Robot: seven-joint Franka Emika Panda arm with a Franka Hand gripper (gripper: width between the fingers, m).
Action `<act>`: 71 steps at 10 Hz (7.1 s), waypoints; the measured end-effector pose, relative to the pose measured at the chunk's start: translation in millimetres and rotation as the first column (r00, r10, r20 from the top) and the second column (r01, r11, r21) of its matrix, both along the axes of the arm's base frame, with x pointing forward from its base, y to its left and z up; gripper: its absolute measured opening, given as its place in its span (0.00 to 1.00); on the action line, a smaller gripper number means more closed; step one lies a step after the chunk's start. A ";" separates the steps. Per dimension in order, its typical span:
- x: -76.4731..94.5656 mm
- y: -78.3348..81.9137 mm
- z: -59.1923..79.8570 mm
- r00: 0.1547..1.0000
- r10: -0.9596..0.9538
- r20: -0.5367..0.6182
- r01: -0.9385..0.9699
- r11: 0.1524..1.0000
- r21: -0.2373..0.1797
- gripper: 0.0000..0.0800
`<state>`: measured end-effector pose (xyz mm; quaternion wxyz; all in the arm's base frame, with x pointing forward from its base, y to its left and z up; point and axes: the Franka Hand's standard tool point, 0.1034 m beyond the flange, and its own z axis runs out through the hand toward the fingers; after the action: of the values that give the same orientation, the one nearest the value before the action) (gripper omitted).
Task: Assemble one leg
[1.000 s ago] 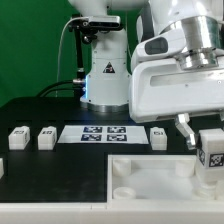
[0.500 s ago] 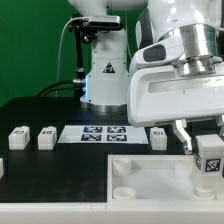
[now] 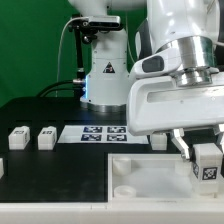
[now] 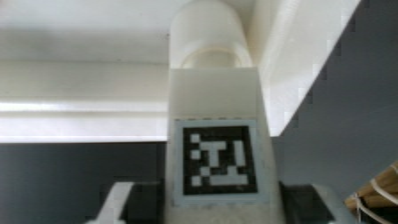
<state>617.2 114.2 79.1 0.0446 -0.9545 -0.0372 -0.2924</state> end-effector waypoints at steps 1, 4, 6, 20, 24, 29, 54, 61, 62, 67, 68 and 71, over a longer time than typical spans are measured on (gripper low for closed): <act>-1.2 0.1 -0.3 1.000 -0.003 0.006 0.003 1.000 0.001 0.36; -1.5 -0.4 -0.1 1.000 -0.010 0.003 0.010 1.000 0.003 0.36; -1.7 -0.6 -0.5 1.000 -0.010 0.001 0.010 1.000 0.003 0.58; 0.5 -6.0 11.3 0.963 0.002 -0.271 -0.001 1.000 0.004 0.81; 0.3 -3.8 11.1 0.731 0.028 -0.682 -0.018 1.000 0.023 0.81; 13.2 -3.5 6.3 0.759 0.007 -0.651 0.009 1.000 0.021 0.50; 9.2 9.0 4.7 0.595 -0.521 -0.612 0.686 0.726 0.050 0.81; 11.7 -0.6 0.2 0.831 -0.175 -0.529 0.191 0.981 -0.024 0.47; 11.6 -0.3 0.2 0.818 -0.215 -0.533 0.242 0.970 -0.021 0.47; 7.0 -7.0 -1.6 0.416 -0.678 -0.606 0.871 0.489 0.051 0.36; 6.5 -6.5 -1.8 0.301 -0.716 -0.631 0.934 0.355 0.043 0.36; 5.7 -0.6 0.1 0.042 -0.739 -0.673 0.997 0.077 -0.022 0.37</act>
Offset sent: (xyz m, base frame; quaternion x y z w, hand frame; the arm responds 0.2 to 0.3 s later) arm 0.0000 0.0000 0.0000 0.0000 0.0000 0.0000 1.0000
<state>622.9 113.7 79.2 0.0810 -0.7432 0.6637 0.0230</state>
